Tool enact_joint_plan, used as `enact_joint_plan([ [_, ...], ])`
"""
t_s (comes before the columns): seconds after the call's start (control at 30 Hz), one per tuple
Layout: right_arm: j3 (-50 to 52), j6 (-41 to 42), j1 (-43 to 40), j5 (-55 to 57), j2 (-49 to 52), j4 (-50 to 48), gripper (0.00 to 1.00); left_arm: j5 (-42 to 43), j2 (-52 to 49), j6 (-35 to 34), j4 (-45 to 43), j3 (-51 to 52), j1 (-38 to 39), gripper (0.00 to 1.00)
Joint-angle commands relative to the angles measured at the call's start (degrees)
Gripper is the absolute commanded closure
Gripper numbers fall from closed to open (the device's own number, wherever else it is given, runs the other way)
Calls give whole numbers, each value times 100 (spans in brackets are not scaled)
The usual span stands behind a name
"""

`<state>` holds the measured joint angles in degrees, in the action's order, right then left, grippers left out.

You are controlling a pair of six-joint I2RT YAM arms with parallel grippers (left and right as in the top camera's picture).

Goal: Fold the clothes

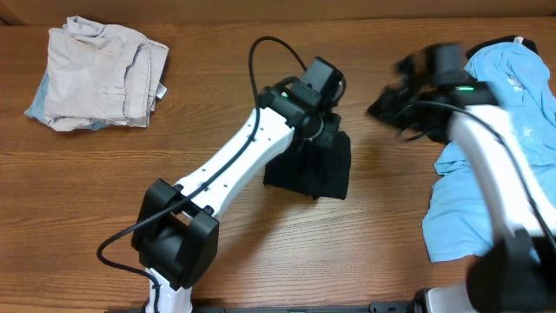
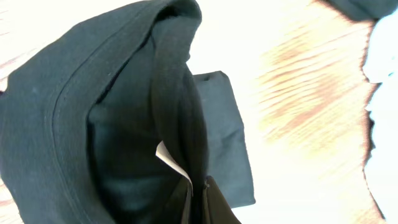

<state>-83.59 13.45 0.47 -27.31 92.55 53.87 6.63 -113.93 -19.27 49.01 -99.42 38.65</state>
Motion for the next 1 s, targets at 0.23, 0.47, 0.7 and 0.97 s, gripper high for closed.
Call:
enact_joint_plan([
  [0.23,-343,-42,-927,70,-1397,590,77,240,-17,-68,-625,-33,743,50],
  [0.47,-334,-175,-955,177,-1318,1008,72,-24,98,2,-472,-146,424,17],
  [0.7,-96,-302,-855,212,-1095,1191,65,-20,590,2,98,-546,-590,2],
  [0.97,402,-479,-74,197,-564,1272,60,63,785,162,743,-549,-1207,0],
])
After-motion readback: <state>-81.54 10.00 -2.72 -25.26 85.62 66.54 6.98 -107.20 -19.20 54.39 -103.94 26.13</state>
